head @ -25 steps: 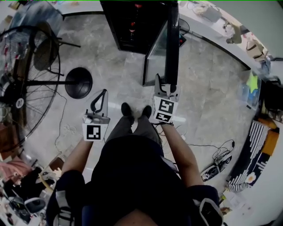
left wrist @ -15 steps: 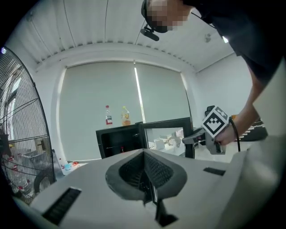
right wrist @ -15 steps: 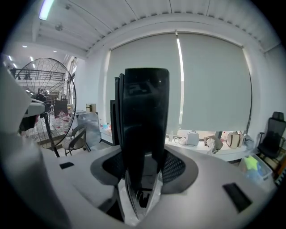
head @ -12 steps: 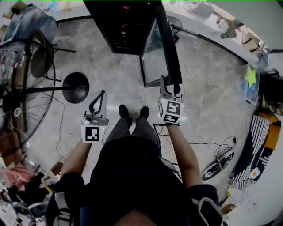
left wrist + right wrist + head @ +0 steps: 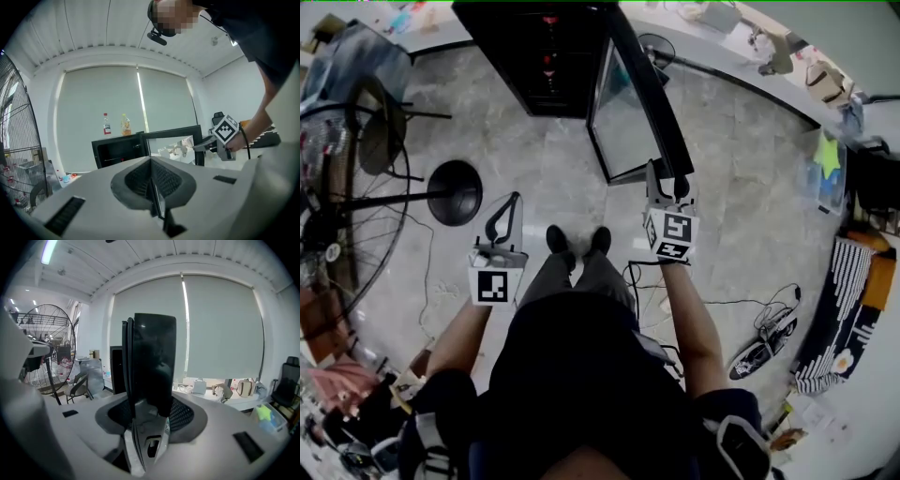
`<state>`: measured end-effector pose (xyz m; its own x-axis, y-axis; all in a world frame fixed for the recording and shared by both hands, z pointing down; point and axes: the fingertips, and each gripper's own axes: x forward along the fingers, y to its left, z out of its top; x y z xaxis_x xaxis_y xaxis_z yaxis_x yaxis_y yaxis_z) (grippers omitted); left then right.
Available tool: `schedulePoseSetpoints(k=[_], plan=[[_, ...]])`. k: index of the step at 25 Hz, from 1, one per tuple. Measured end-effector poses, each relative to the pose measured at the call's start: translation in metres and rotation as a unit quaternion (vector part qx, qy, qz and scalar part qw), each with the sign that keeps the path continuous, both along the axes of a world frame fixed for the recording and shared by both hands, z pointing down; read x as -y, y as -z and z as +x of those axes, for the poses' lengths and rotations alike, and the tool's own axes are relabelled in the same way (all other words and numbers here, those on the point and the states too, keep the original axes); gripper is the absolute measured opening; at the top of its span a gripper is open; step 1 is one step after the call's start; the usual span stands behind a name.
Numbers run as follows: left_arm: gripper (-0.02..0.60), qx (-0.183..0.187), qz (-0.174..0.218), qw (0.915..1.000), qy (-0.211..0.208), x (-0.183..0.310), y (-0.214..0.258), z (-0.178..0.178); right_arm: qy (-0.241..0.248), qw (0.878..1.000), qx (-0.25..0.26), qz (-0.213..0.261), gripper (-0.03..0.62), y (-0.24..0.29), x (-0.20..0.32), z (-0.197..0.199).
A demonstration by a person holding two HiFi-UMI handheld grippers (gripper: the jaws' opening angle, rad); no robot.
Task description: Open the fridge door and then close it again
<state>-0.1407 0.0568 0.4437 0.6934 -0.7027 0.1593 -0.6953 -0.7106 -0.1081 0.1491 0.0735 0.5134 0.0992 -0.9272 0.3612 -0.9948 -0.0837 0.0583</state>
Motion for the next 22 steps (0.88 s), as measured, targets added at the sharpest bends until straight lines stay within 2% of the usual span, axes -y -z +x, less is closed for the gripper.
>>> schedulePoseSetpoints(k=[12, 22], plan=[[0.023, -0.012, 0.006, 0.9998, -0.012, 0.008, 0.008, 0.046, 0.012, 1.0, -0.003, 0.011, 0.212, -0.001, 0.005, 0.051], [0.023, -0.018, 0.005, 0.9997, -0.013, 0.008, 0.012, 0.078, 0.045, 0.999, -0.002, 0.011, 0.215, -0.002, 0.012, 0.1]])
